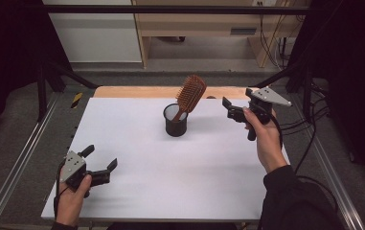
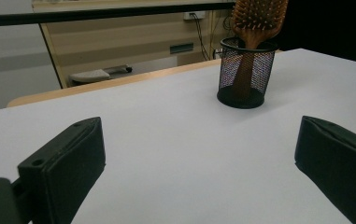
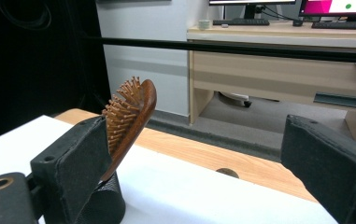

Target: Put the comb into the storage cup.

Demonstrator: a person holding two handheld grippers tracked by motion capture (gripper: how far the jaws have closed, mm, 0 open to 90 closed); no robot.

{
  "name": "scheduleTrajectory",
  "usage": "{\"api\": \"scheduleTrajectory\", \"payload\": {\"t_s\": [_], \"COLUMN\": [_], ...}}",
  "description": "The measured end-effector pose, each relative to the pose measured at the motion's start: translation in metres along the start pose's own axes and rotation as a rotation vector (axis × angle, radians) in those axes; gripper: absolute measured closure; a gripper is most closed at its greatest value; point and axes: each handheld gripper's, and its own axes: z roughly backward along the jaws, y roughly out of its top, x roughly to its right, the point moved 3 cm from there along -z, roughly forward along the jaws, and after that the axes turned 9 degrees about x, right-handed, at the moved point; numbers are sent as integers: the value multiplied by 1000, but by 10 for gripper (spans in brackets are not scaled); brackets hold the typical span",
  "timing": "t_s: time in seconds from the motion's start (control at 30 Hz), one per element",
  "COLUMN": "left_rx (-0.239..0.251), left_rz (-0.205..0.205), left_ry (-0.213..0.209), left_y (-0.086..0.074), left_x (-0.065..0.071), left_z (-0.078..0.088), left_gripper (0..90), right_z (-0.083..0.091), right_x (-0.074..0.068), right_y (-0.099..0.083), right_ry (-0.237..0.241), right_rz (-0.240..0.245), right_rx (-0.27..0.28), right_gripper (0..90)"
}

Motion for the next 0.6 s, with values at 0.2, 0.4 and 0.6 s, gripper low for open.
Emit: {"api": "scheduleTrajectory", "payload": {"t_s": [0.2, 0.4, 0.6], "left_rx": [6, 13, 33], "left_rz": [11, 21, 32], "left_ry": [8, 2, -10], "left_y": [1, 2, 6], "left_x": [-4, -2, 2], "left_z": [2, 4, 8], "left_gripper": [23, 23, 22], "right_z": [15, 30, 45], "right_x": [1, 4, 12], "right_y": [-2, -1, 0], "right_ry": [20, 8, -6], "right_rz": [0, -1, -9], "right_rx": [1, 10, 30], "right_gripper": [60, 51, 42]}}
